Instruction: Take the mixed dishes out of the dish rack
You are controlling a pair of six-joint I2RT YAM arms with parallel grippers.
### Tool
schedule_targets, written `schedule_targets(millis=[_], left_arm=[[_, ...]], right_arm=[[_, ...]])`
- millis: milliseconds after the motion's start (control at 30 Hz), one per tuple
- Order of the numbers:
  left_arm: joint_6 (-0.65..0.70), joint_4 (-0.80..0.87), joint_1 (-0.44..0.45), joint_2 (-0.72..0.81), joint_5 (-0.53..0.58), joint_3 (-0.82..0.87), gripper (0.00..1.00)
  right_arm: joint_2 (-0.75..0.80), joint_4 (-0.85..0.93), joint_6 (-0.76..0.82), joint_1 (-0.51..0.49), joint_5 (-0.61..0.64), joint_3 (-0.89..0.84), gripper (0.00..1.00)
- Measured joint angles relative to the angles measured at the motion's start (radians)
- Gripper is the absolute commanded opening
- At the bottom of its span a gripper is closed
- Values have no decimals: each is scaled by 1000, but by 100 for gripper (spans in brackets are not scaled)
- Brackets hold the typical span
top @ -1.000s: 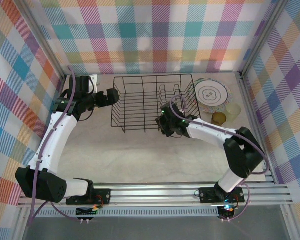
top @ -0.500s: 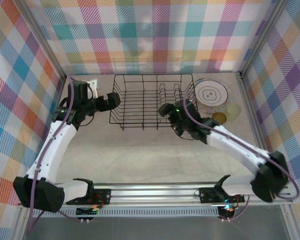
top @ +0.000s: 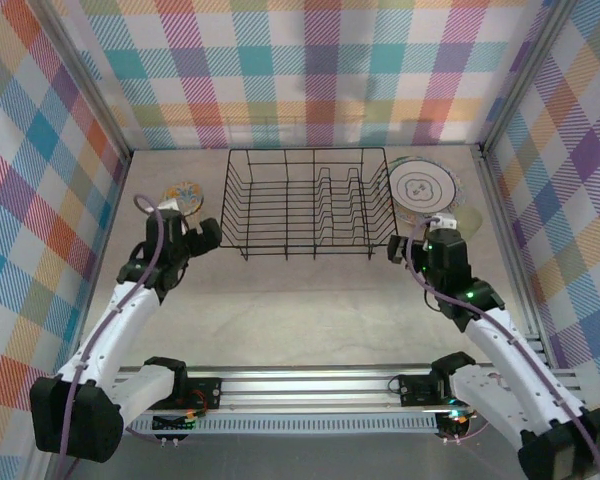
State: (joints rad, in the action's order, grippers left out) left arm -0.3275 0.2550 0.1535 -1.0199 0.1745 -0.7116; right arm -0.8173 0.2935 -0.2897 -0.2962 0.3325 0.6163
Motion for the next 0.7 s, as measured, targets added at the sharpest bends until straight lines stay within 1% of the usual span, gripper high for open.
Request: schedule_targets(millis=[100,167,200,300,433,567,700], left_arm=[[2,-182,0,-2,127,174,100],[22,-316,0,-21,204,270,100],[36,-372,0,-38,236,301,100],[94,-520,0,-110,308,343,100],[172,-748,0,-211,362,383,100],[236,-875,0,-276,366,410,100],[270,-950,0,-314,359,407,100]], right_arm=[[-58,-84,42,148,-41,-50,99],[-88,-179,54,216,-63,-90,99],[-105,-217,63,231,-71,-106,99],[-192,-333,77,264,-104,-138,99],[-314,-481,102,283,-134,-168,99],[-409,-613,136,285,-154,-184,99],[-470,-728,159,294,-167,-193,99]])
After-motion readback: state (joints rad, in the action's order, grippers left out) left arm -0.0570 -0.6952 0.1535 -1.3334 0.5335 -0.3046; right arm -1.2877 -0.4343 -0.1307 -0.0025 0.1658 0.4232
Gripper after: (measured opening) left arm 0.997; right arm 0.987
